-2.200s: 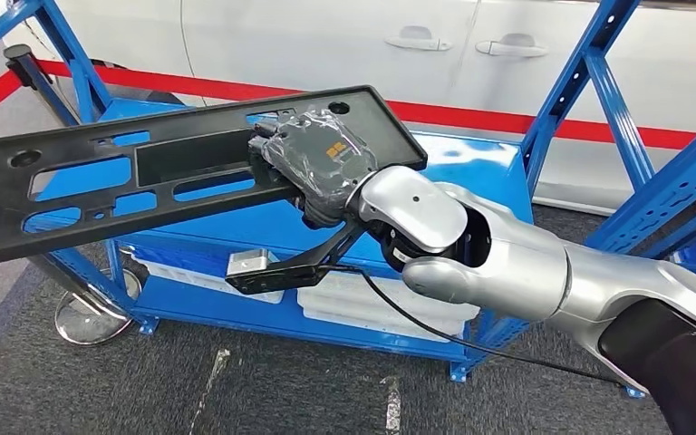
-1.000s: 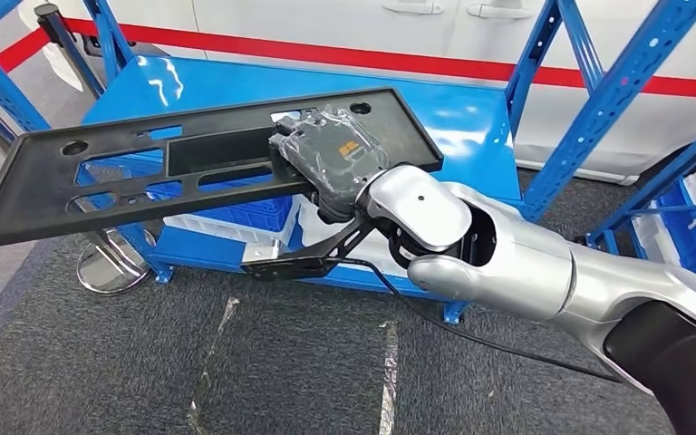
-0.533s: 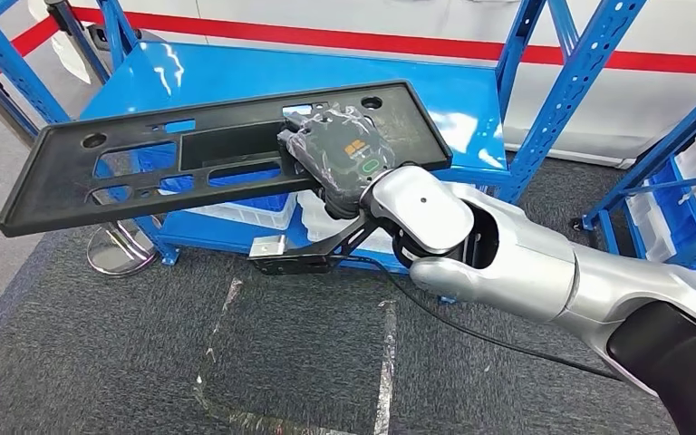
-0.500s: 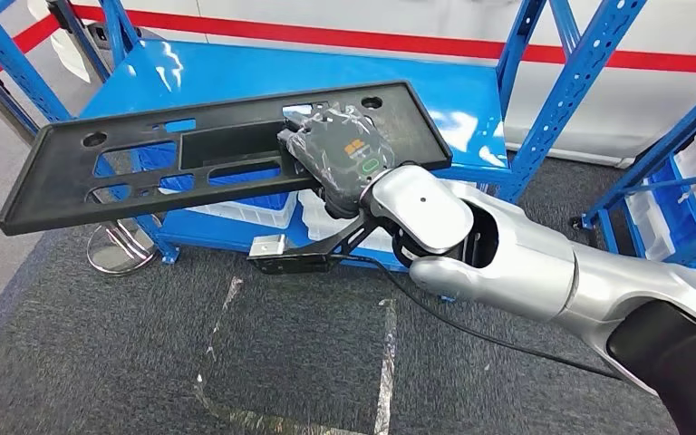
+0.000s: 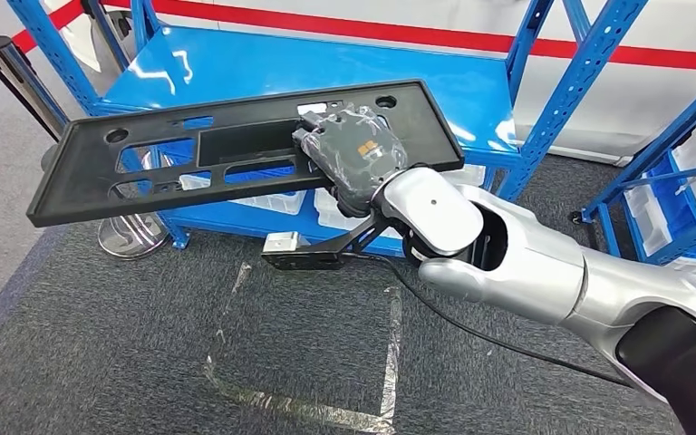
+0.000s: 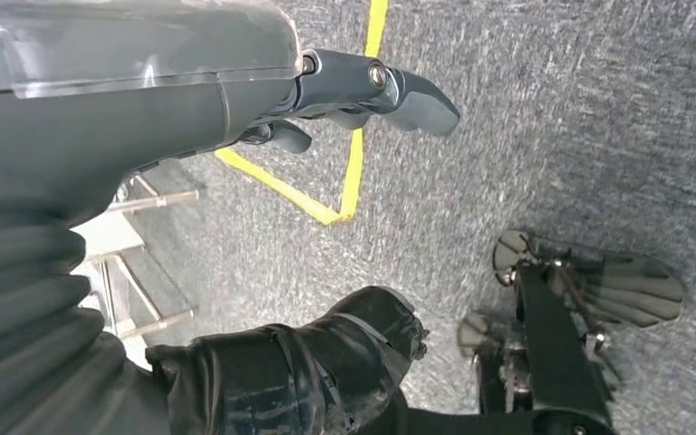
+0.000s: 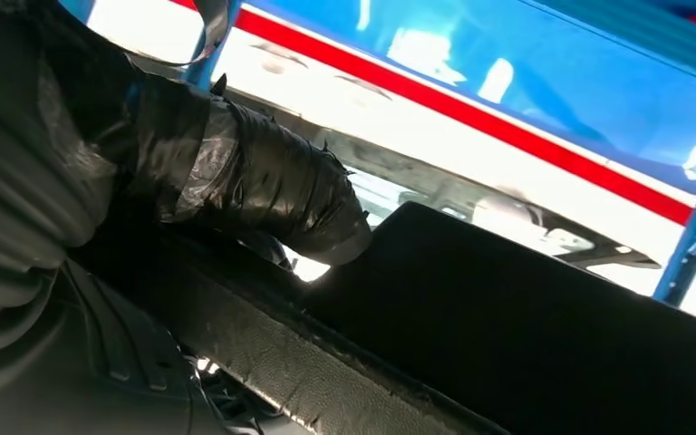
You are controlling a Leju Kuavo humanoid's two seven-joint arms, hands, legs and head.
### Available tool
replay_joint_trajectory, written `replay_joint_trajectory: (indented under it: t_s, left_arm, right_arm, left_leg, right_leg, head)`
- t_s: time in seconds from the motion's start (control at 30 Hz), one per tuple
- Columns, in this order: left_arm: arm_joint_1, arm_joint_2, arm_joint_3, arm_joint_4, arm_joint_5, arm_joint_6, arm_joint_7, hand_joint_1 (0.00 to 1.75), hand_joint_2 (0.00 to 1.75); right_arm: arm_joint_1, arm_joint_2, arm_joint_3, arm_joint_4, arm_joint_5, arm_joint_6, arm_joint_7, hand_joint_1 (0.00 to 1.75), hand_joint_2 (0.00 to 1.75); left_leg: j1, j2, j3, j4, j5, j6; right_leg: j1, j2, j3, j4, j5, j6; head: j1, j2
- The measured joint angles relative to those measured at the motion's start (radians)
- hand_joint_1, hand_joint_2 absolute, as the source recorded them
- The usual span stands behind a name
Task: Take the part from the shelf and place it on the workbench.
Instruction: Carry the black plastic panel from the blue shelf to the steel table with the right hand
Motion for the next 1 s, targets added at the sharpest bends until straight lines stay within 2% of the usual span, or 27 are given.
replay_joint_trajectory:
  t_s: [0.03,0.1,0.13,0.17,0.2,0.27,0.3,0.33,0.37,0.4,0.43,0.47,0.5,0.53,0.6,0.63,0.67,0.7,0.73,0.77,0.8,0.83,0.87,0.9,0.93,0.97,1.0]
  left_arm:
    - [-0.001,-0.001,-0.003,0.000,-0.006,0.001,0.003,0.00,1.75]
    - [-0.001,-0.001,-0.012,0.000,-0.014,0.002,0.008,0.00,1.75]
    - [-0.002,0.000,-0.016,0.000,-0.015,0.002,0.009,0.00,1.75]
    - [-0.002,0.001,-0.019,0.000,-0.014,0.002,0.010,0.00,1.75]
    - [-0.001,0.001,-0.020,0.000,-0.013,0.002,0.010,0.00,1.75]
    - [0.000,0.001,-0.021,0.000,-0.011,0.001,0.010,0.00,1.75]
    - [0.000,0.000,-0.021,0.000,-0.010,0.001,0.010,0.00,1.75]
    - [0.000,0.000,-0.021,0.000,-0.009,0.001,0.009,0.00,1.75]
    - [-0.001,0.001,-0.021,0.000,-0.008,0.001,0.008,0.00,1.75]
    - [-0.002,0.001,-0.021,0.000,-0.008,0.000,0.007,0.00,1.75]
    - [-0.003,0.002,-0.021,0.000,-0.007,0.000,0.007,0.00,1.75]
    - [-0.004,0.002,-0.021,0.000,-0.007,-0.002,0.007,0.00,1.75]
    - [-0.005,0.002,-0.021,0.000,-0.006,-0.003,0.007,0.00,1.75]
    - [-0.006,0.002,-0.021,0.000,-0.006,-0.004,0.007,0.00,1.75]
    - [-0.005,0.002,-0.022,0.000,-0.005,-0.004,0.007,0.00,1.75]
    - [-0.004,0.002,-0.022,0.000,-0.004,-0.004,0.008,0.00,1.75]
    - [-0.004,0.002,-0.022,0.000,-0.004,-0.004,0.009,0.00,1.75]
    - [-0.004,0.002,-0.022,0.000,-0.003,-0.004,0.011,0.00,1.75]
    - [-0.004,0.002,-0.022,0.000,-0.002,-0.003,0.012,0.00,1.75]
    - [-0.003,0.002,-0.022,0.000,0.000,-0.002,0.013,0.00,1.75]
    - [-0.003,0.002,-0.022,0.000,0.001,-0.001,0.013,0.00,1.75]
    - [-0.002,0.003,-0.022,0.000,0.002,0.000,0.012,0.00,1.75]
    - [-0.001,0.003,-0.022,0.000,0.003,0.001,0.011,0.00,1.75]
    - [0.000,0.003,-0.022,0.000,0.003,0.002,0.009,0.00,1.75]
    - [0.001,0.003,-0.022,0.000,0.003,0.002,0.008,0.00,1.75]
    - [0.001,0.002,-0.022,0.000,0.003,0.002,0.007,0.00,1.75]
    - [0.002,0.001,-0.022,0.000,0.003,0.002,0.006,0.00,1.75]
  right_arm:
    - [-0.001,0.000,0.000,0.000,0.001,0.000,0.000,1.75,1.75]
    - [-0.002,0.000,0.000,0.001,0.001,0.001,0.000,1.75,1.75]
    - [-0.002,0.000,0.000,0.001,0.002,0.002,0.000,1.75,1.75]
    - [-0.001,0.000,0.000,0.002,0.002,0.003,0.000,1.75,1.75]
    - [0.000,0.000,0.000,0.002,0.002,0.004,0.000,1.75,1.75]
    - [0.001,0.000,0.000,0.003,0.002,0.006,0.000,1.75,1.75]
    - [0.002,0.000,0.000,0.004,0.002,0.007,0.000,1.75,1.75]
    - [0.004,0.000,0.000,0.005,0.001,0.009,0.000,1.75,1.75]
    - [0.005,0.000,0.000,0.006,-0.001,0.012,0.000,1.75,1.75]
    - [0.006,0.000,0.000,0.007,-0.004,0.016,-0.001,1.75,1.75]
    - [0.006,0.000,0.000,0.007,-0.006,0.020,-0.001,1.75,1.75]
    - [0.006,0.000,0.000,0.007,-0.009,0.023,-0.002,1.75,1.75]
    - [0.007,0.001,0.000,0.007,-0.010,0.025,-0.002,1.75,1.75]
    - [0.007,0.001,0.000,0.007,-0.011,0.026,-0.002,1.75,1.75]
    - [0.007,0.001,0.000,0.008,-0.013,0.026,-0.002,1.75,1.75]
    - [0.007,-0.001,0.000,0.009,-0.014,0.027,-0.002,1.75,1.75]
    - [0.007,-0.002,0.000,0.009,-0.016,0.028,-0.002,1.75,1.75]
    - [0.007,-0.003,0.000,0.010,-0.018,0.029,-0.002,1.75,1.75]
    - [0.008,-0.005,0.000,0.010,-0.020,0.030,-0.002,1.75,1.75]
    - [0.009,-0.005,0.000,0.011,-0.021,0.031,-0.002,1.75,1.75]
    - [0.010,-0.006,0.000,0.011,-0.021,0.031,-0.003,1.75,1.75]
    - [0.012,-0.007,0.000,0.011,-0.021,0.031,-0.003,1.75,1.75]
    - [0.015,-0.008,0.000,0.011,-0.021,0.031,-0.003,1.75,1.75]
    - [0.016,-0.008,0.000,0.011,-0.021,0.031,-0.003,1.75,1.75]
    - [0.017,-0.008,0.000,0.011,-0.021,0.031,-0.003,1.75,1.75]
    - [0.016,-0.008,0.000,0.011,-0.021,0.030,-0.003,1.75,1.75]
    - [0.016,-0.008,0.000,0.010,-0.021,0.030,-0.003,1.75,1.75]
  left_leg:
    - [0.003,0.001,-0.005,-0.002,0.008,-0.004]
    - [0.008,0.000,-0.013,-0.014,0.026,-0.017]
    - [0.008,0.000,-0.018,-0.017,0.024,-0.023]
    - [0.007,-0.001,-0.024,-0.009,0.007,-0.029]
    - [0.008,-0.002,-0.035,0.019,-0.026,-0.035]
    - [0.015,-0.001,-0.063,0.134,-0.111,-0.049]
    - [0.021,-0.001,-0.074,0.191,-0.137,-0.056]
    - [0.026,0.000,-0.074,0.226,-0.141,-0.064]
    - [0.031,0.000,-0.059,0.228,-0.126,-0.072]
    - [0.037,0.000,-0.029,0.196,-0.101,-0.081]
    - [0.043,0.000,0.007,0.144,-0.085,-0.091]
    - [0.043,-0.002,0.042,0.089,-0.081,-0.096]
    - [0.042,-0.004,0.063,0.051,-0.083,-0.093]
    - [0.040,-0.006,0.071,0.032,-0.092,-0.088]
    - [0.037,-0.009,0.061,0.033,-0.083,-0.065]
    - [0.038,-0.007,0.054,0.031,-0.075,-0.055]
    - [0.038,-0.004,0.045,0.029,-0.065,-0.042]
    - [0.040,-0.002,0.034,0.026,-0.052,-0.030]
    - [0.039,0.001,0.022,0.025,-0.040,-0.021]
    - [0.038,0.001,0.007,0.024,-0.027,-0.014]
    - [0.035,0.002,-0.007,0.024,-0.015,-0.010]
    - [0.033,0.002,-0.021,0.024,-0.004,-0.009]
    - [0.030,0.001,-0.035,0.025,0.007,-0.009]
    - [0.027,0.001,-0.048,0.025,0.018,-0.009]
    - [0.024,0.000,-0.060,0.025,0.029,-0.009]
    - [0.022,0.000,-0.070,0.024,0.039,-0.011]
    - [0.022,-0.001,-0.076,0.023,0.050,-0.014]
  right_leg:
    - [0.004,0.000,0.017,-0.037,-0.003,-0.007]
    - [0.006,-0.002,0.023,-0.071,0.013,-0.007]
    - [0.003,-0.003,0.022,-0.084,0.027,-0.005]
    - [-0.001,-0.006,0.020,-0.099,0.041,-0.004]
    - [-0.007,-0.009,0.018,-0.111,0.052,-0.003]
    - [-0.013,-0.014,0.000,-0.109,0.065,0.001]
    - [-0.017,-0.017,-0.012,-0.102,0.069,0.004]
    - [-0.021,-0.018,-0.026,-0.091,0.072,0.007]
    - [-0.026,-0.020,-0.041,-0.079,0.074,0.011]
    - [-0.032,-0.020,-0.058,-0.064,0.076,0.015]
    - [-0.038,-0.020,-0.075,-0.049,0.078,0.021]
    - [-0.040,-0.019,-0.092,-0.035,0.081,0.028]
    - [-0.040,-0.018,-0.105,-0.024,0.085,0.037]
    - [-0.038,-0.016,-0.113,-0.018,0.091,0.045]
    - [-0.036,-0.014,-0.120,-0.020,0.109,0.059]
    - [-0.037,-0.013,-0.125,-0.018,0.108,0.064]
    - [-0.038,-0.012,-0.133,-0.008,0.090,0.068]
    - [-0.039,-0.010,-0.145,0.024,0.050,0.071]
    - [-0.039,-0.008,-0.159,0.075,-0.003,0.073]
    - [-0.038,-0.007,-0.171,0.140,-0.056,0.073]
    - [-0.037,-0.005,-0.180,0.204,-0.091,0.073]
    - [-0.036,-0.005,-0.180,0.250,-0.100,0.071]
    - [-0.035,-0.004,-0.167,0.270,-0.085,0.067]
    - [-0.033,-0.004,-0.138,0.256,-0.056,0.061]
    - [-0.028,-0.002,-0.093,0.209,-0.030,0.052]
    - [-0.022,-0.001,-0.037,0.137,-0.026,0.040]
    - [-0.017,0.000,0.018,0.057,-0.035,0.032]
  head:
    - [-0.001,0.000]
    - [0.003,0.000]
    - [0.004,0.000]
    - [0.005,0.000]
    - [0.004,0.000]
    - [0.003,0.000]
    - [0.003,0.000]
    - [0.003,0.000]
    - [0.003,0.000]
    - [0.003,0.000]
    - [0.002,0.000]
    - [0.001,0.000]
    - [0.000,0.000]
    - [-0.001,0.000]
    - [0.000,0.000]
    - [0.000,0.000]
    - [0.002,0.000]
    - [0.003,0.000]
    - [0.005,0.000]
    - [0.006,0.000]
    - [0.006,0.000]
    - [0.006,0.000]
    - [0.006,0.000]
    - [0.006,0.000]
    - [0.006,0.000]
    - [0.006,0.000]
    - [0.005,0.000]
